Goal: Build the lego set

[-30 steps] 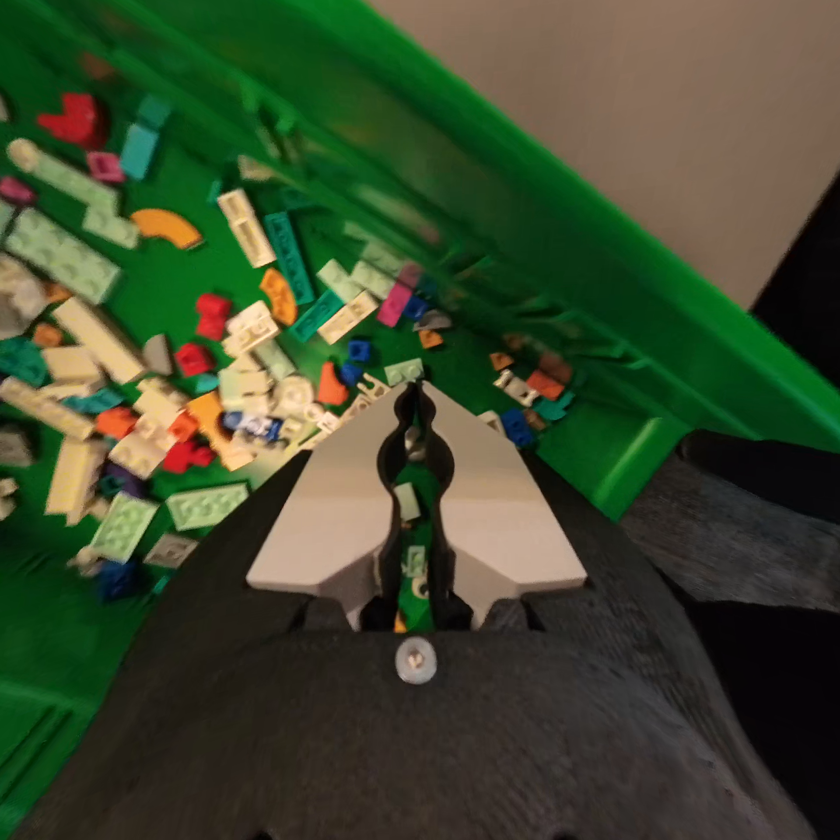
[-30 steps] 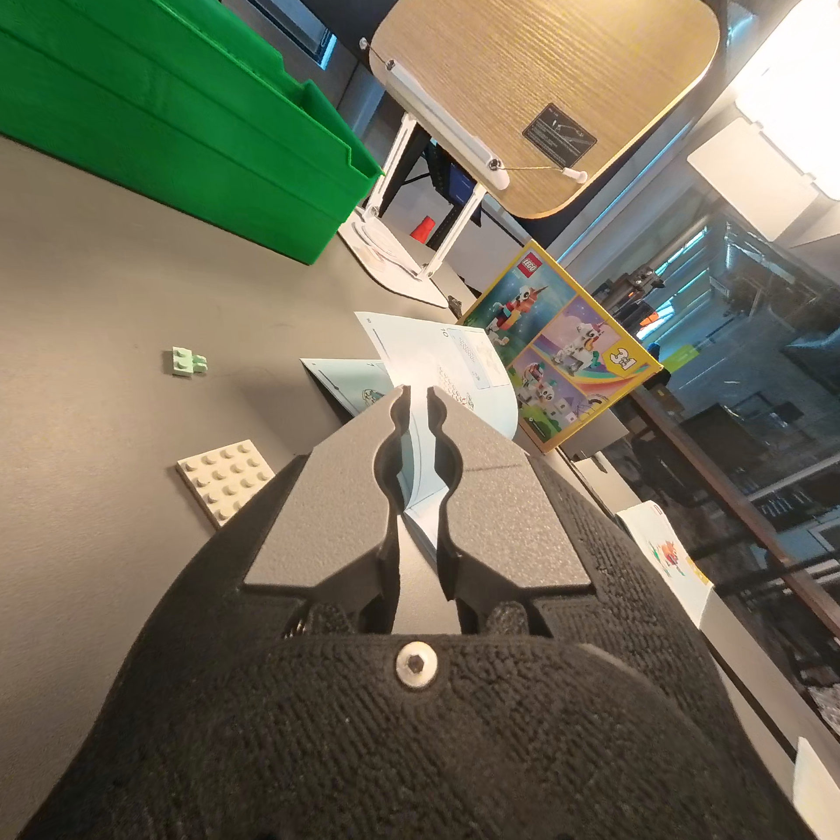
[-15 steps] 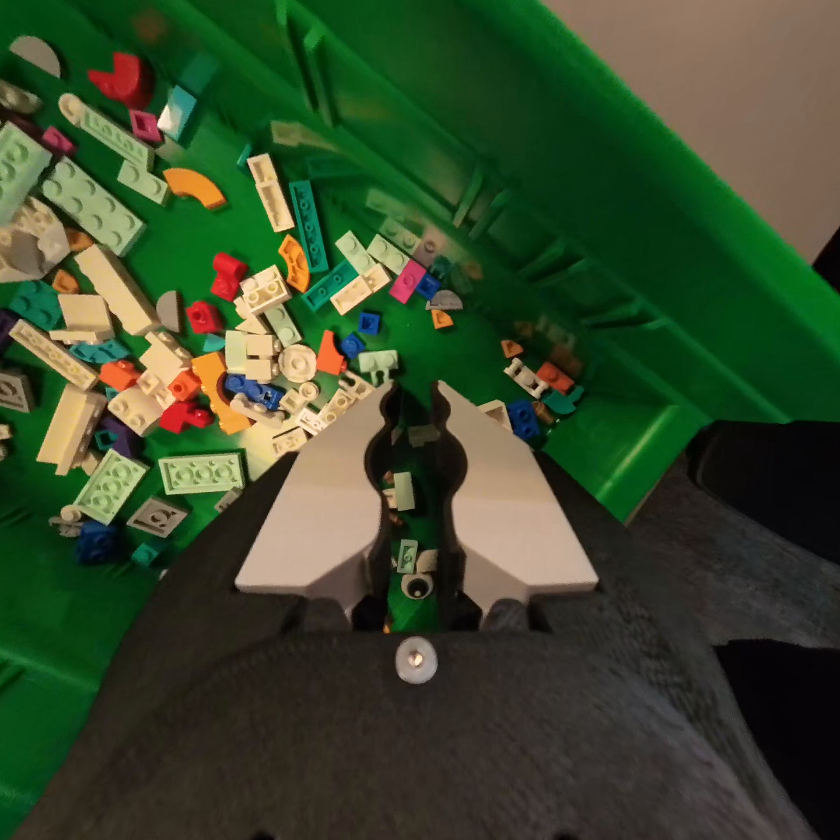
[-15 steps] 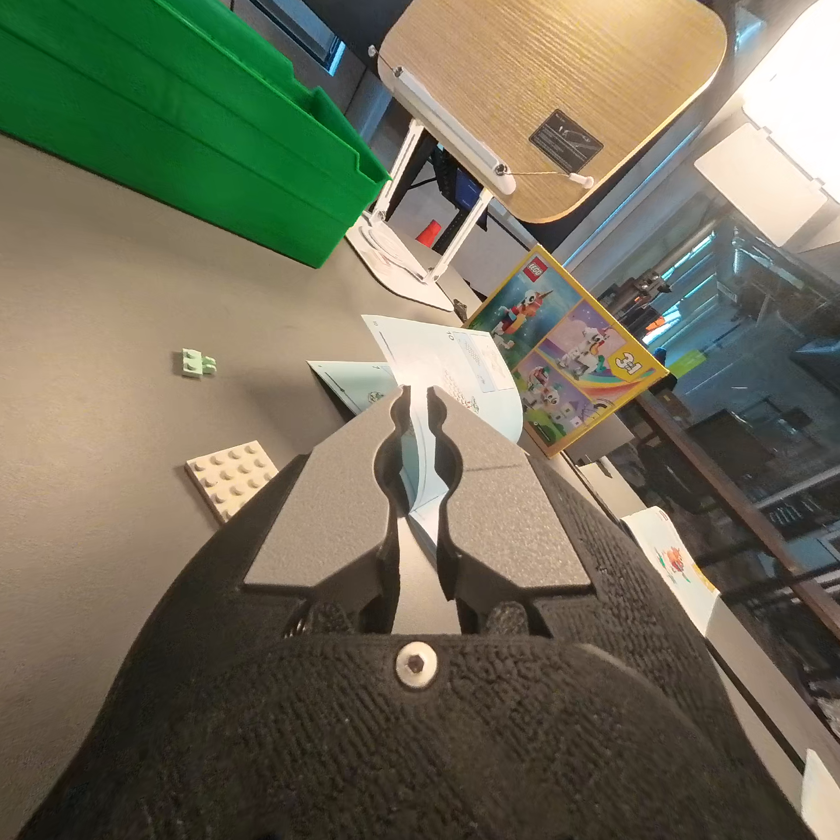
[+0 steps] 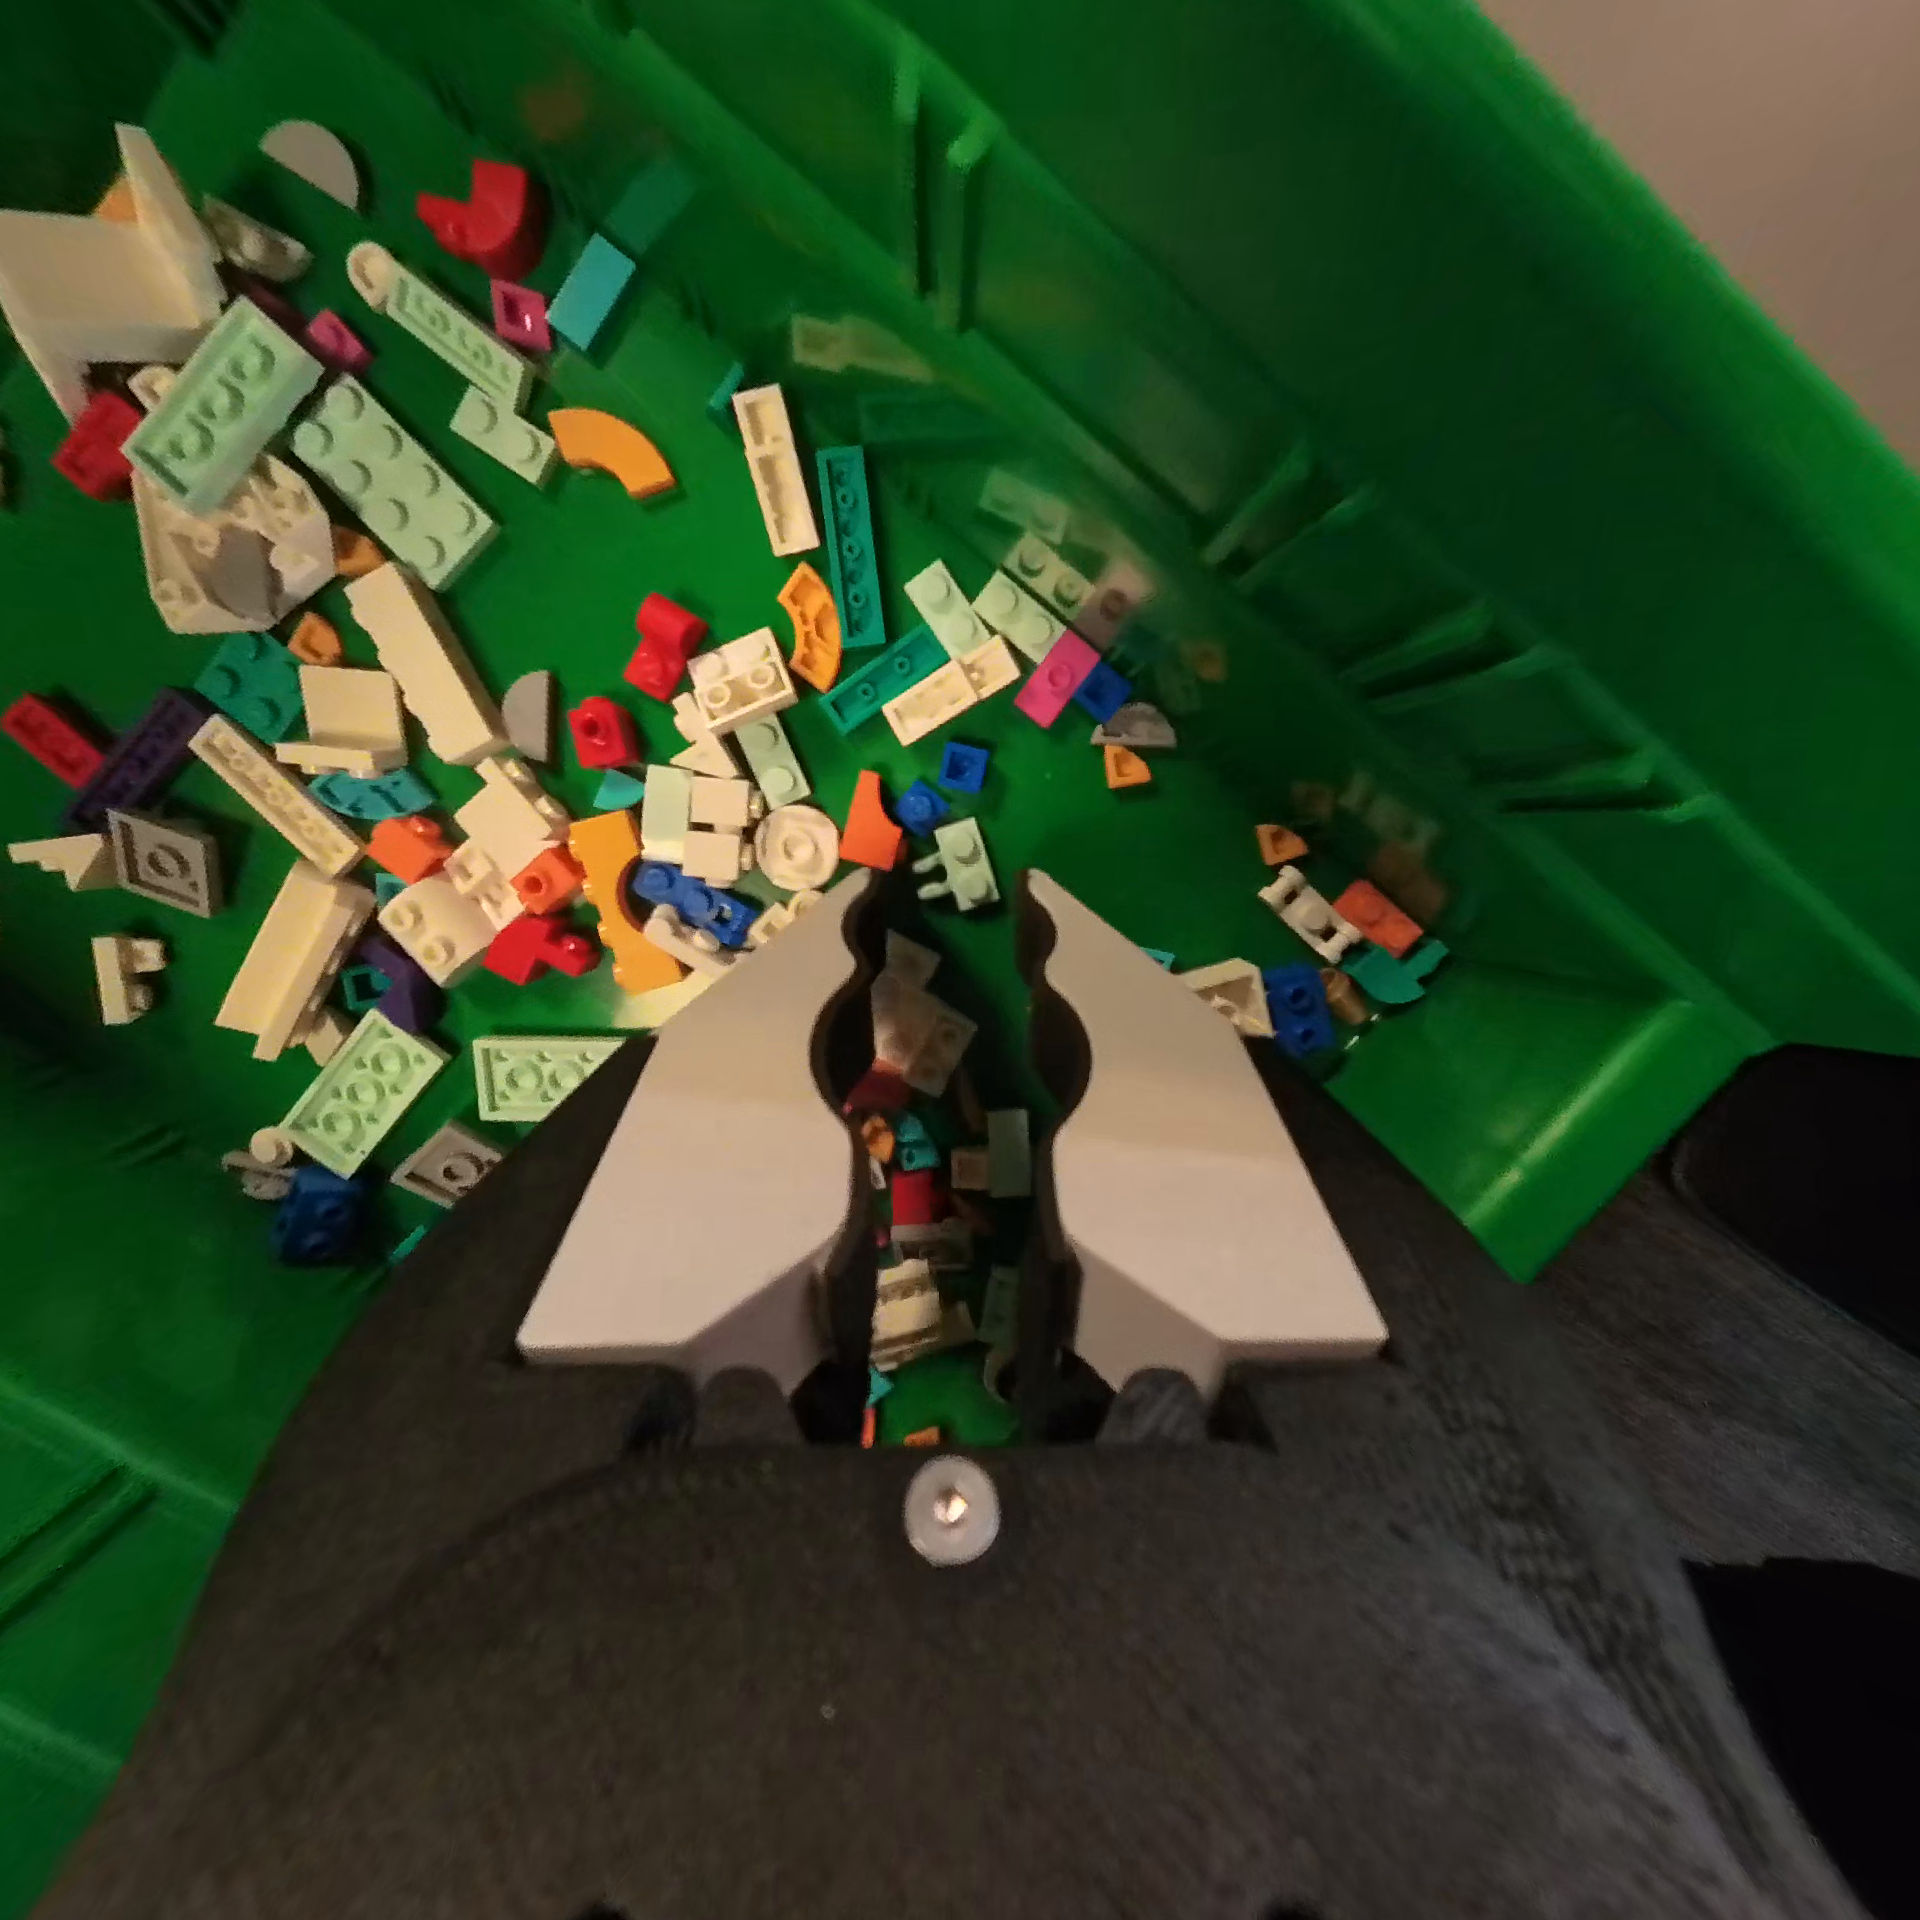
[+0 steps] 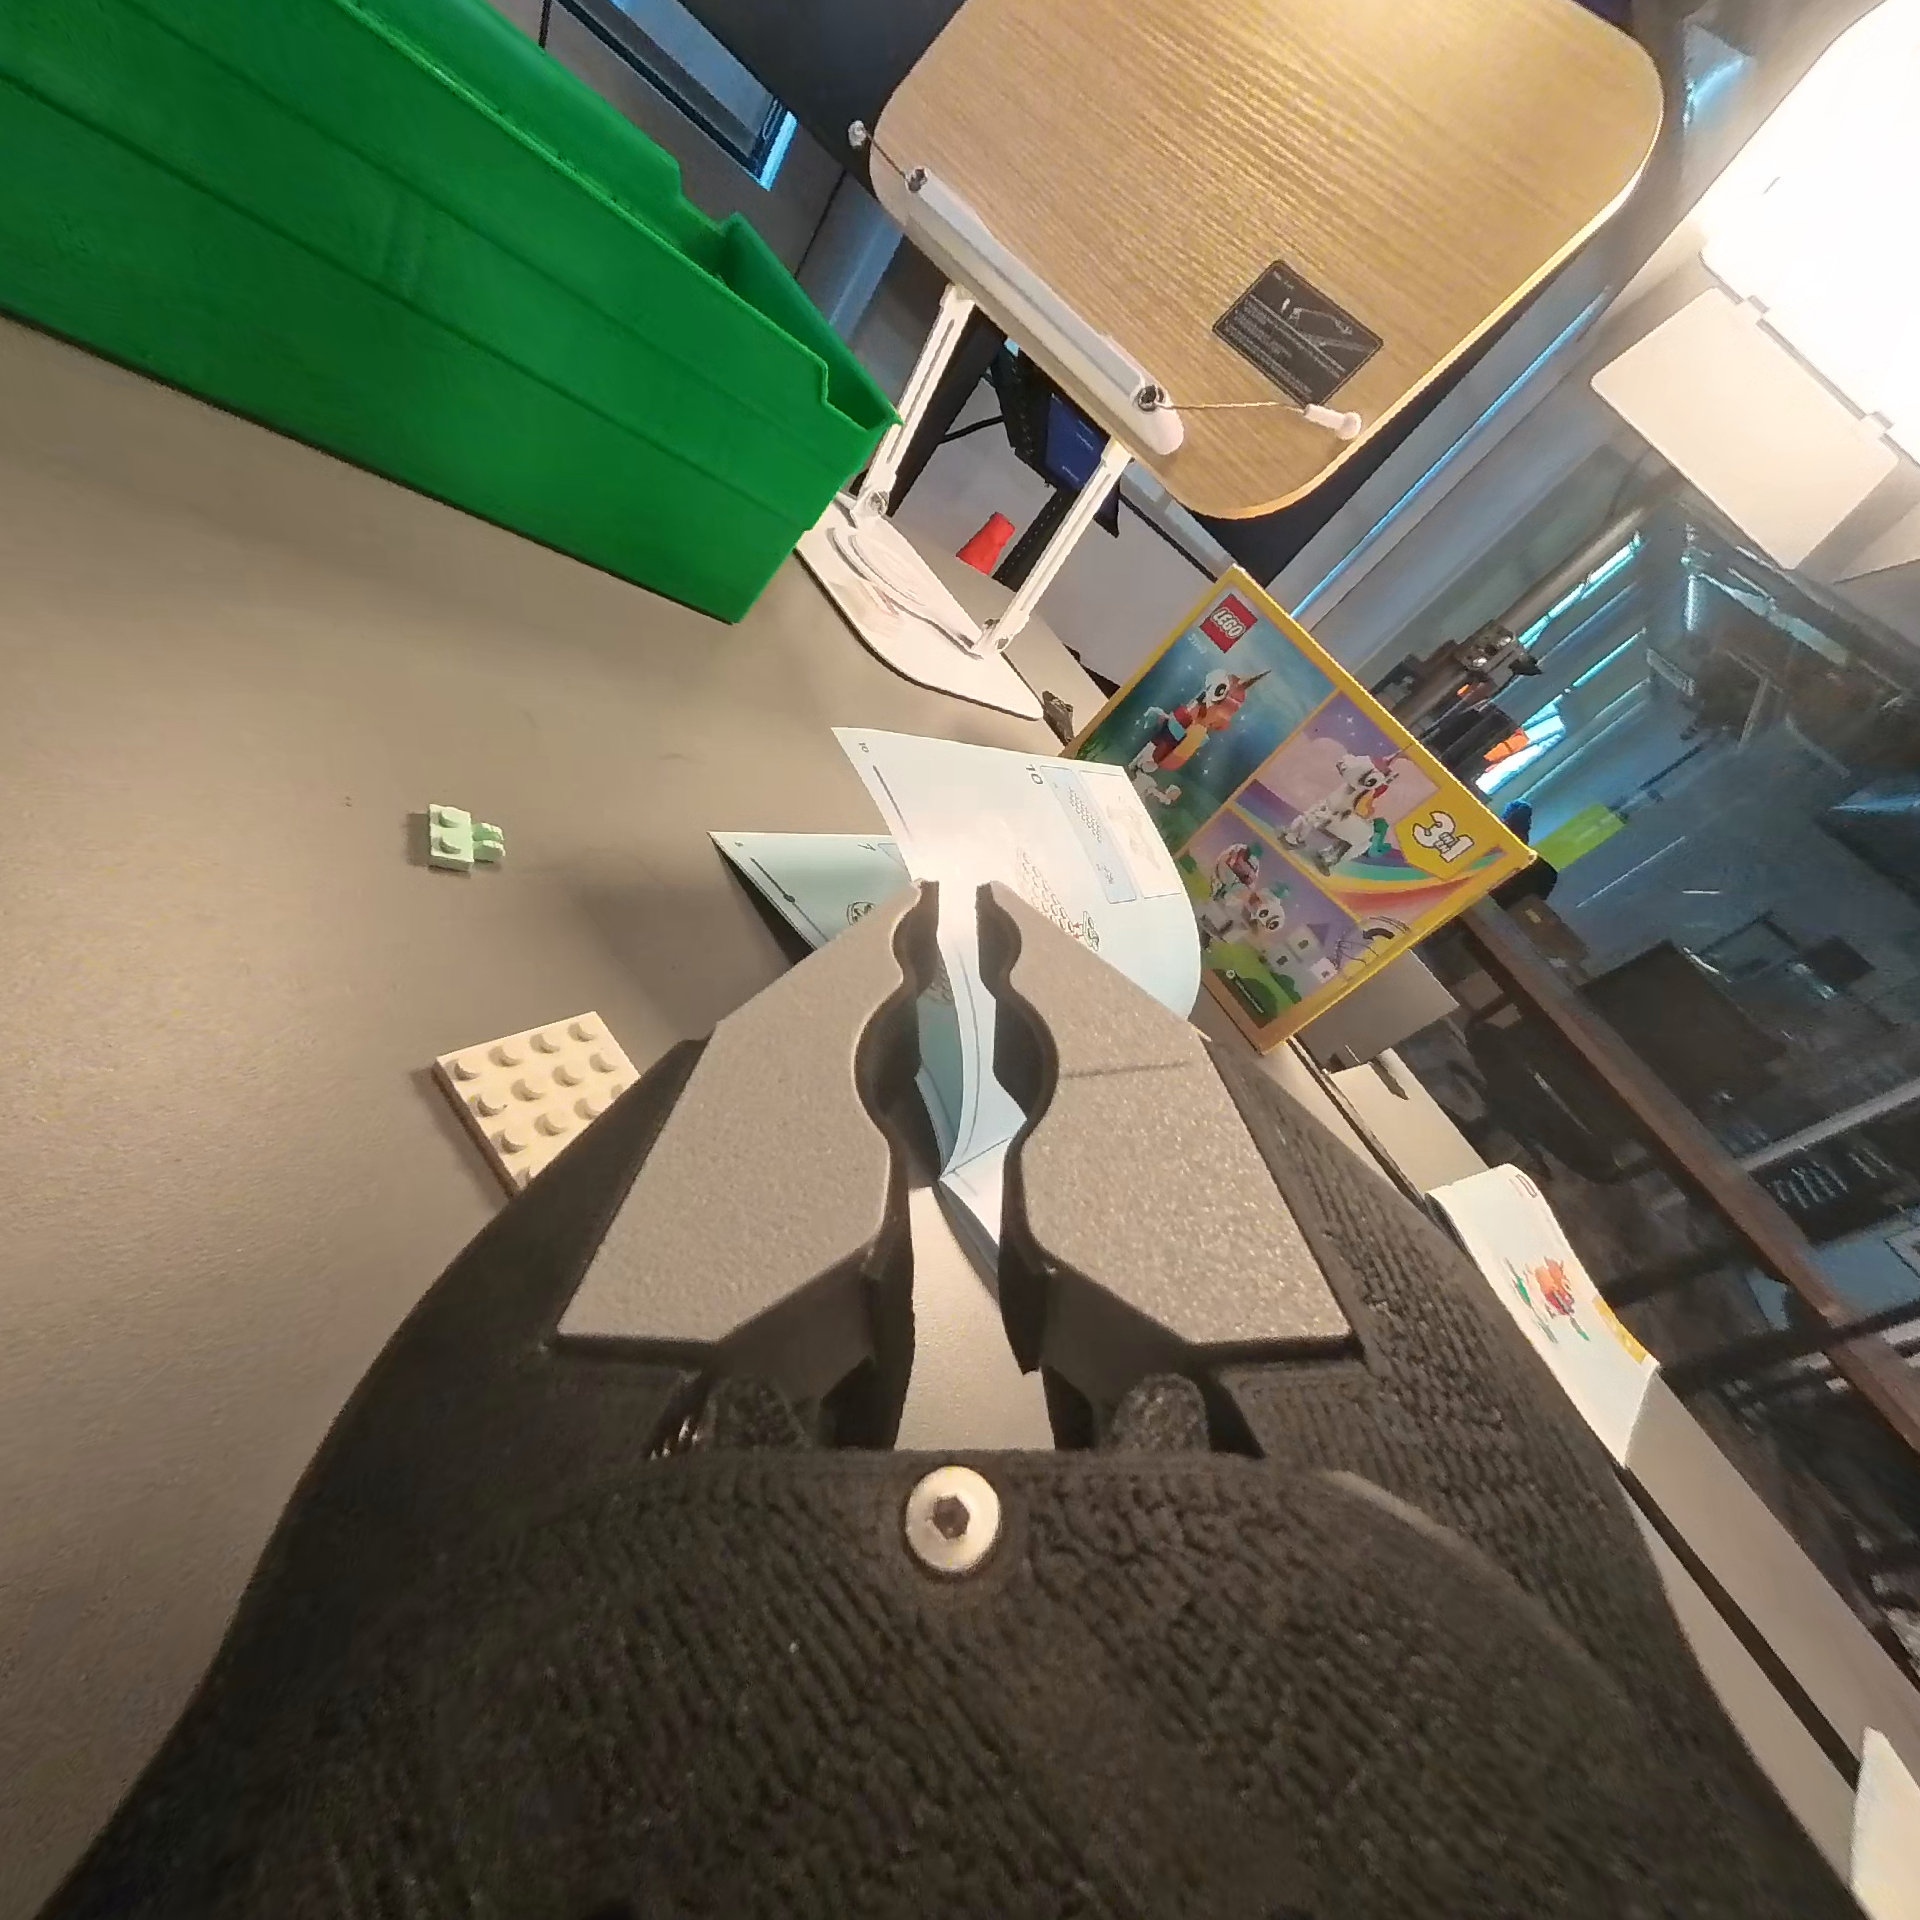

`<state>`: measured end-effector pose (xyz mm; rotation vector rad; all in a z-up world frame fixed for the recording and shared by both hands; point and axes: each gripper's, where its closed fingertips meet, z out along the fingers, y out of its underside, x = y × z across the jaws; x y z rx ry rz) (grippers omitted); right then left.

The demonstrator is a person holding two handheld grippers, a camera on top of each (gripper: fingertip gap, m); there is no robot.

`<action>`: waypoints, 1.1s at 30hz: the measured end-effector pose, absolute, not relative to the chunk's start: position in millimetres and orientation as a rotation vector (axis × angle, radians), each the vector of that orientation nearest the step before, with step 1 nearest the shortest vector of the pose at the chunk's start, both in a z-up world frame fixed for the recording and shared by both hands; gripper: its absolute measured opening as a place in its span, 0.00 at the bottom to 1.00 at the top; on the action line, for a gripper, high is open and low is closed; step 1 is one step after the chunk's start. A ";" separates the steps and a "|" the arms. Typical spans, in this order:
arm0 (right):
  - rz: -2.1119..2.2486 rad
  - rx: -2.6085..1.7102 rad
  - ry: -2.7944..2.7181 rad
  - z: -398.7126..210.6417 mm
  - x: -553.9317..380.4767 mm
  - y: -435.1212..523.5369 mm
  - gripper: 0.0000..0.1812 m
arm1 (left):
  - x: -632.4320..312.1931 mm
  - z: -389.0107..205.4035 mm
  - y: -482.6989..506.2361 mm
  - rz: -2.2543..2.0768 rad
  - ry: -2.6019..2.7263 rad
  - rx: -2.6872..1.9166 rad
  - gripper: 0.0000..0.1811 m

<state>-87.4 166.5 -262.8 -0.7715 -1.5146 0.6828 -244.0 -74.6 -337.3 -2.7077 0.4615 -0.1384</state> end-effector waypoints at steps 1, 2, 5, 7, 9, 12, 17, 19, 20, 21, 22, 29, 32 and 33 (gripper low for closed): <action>0.684 -0.771 -1.515 -262.8 -87.5 166.4 0.03 | -243.5 -336.7 -74.2 -0.142 0.456 -2.708 0.14; 0.685 -0.770 -1.515 -262.7 -87.5 166.2 0.03 | -243.2 -337.2 -75.1 -0.139 0.451 -2.720 0.14; 0.689 -0.768 -1.514 -262.2 -87.4 165.3 0.03 | -242.9 -337.7 -75.0 -0.094 0.446 -2.741 0.15; 0.694 -0.765 -1.513 -261.7 -87.2 164.7 0.03 | -242.9 -338.1 -75.0 -0.062 0.438 -2.759 0.13; 0.699 -0.761 -1.511 -261.1 -87.1 164.1 0.03 | -240.2 -338.4 -76.0 -0.057 0.428 -2.773 0.10; 0.709 -0.756 -1.508 -260.0 -87.4 163.2 0.03 | -238.7 -338.4 -76.7 -0.026 0.436 -2.785 0.08; 0.740 -0.722 -1.486 -253.6 -84.1 158.6 0.03 | -249.0 -327.1 -76.9 0.190 0.385 -2.772 0.08; 0.761 -0.708 -1.469 -249.5 -82.2 156.9 0.03 | -256.3 -301.4 -76.4 0.296 0.276 -2.690 0.08; 0.777 -0.702 -1.462 -247.6 -81.4 155.8 0.03 | -258.8 -284.4 -78.1 0.347 0.219 -2.645 0.08; 0.797 -0.696 -1.458 -246.0 -80.8 154.4 0.03 | -261.2 -264.9 -81.3 0.420 0.155 -2.606 0.08; 0.817 -0.691 -1.457 -244.8 -80.4 153.1 0.03 | -261.4 -243.0 -83.7 0.506 0.104 -2.558 0.08; 0.926 -0.626 -1.490 -242.2 -78.2 140.5 0.03 | -116.0 -188.5 -15.1 0.263 0.395 -2.307 0.08; 0.940 -0.605 -1.505 -241.7 -75.4 137.4 0.03 | -67.6 -221.6 28.3 0.130 0.471 -2.299 0.08; 0.935 -0.597 -1.512 -242.2 -74.3 137.5 0.03 | -59.8 -237.3 38.9 0.079 0.461 -2.327 0.08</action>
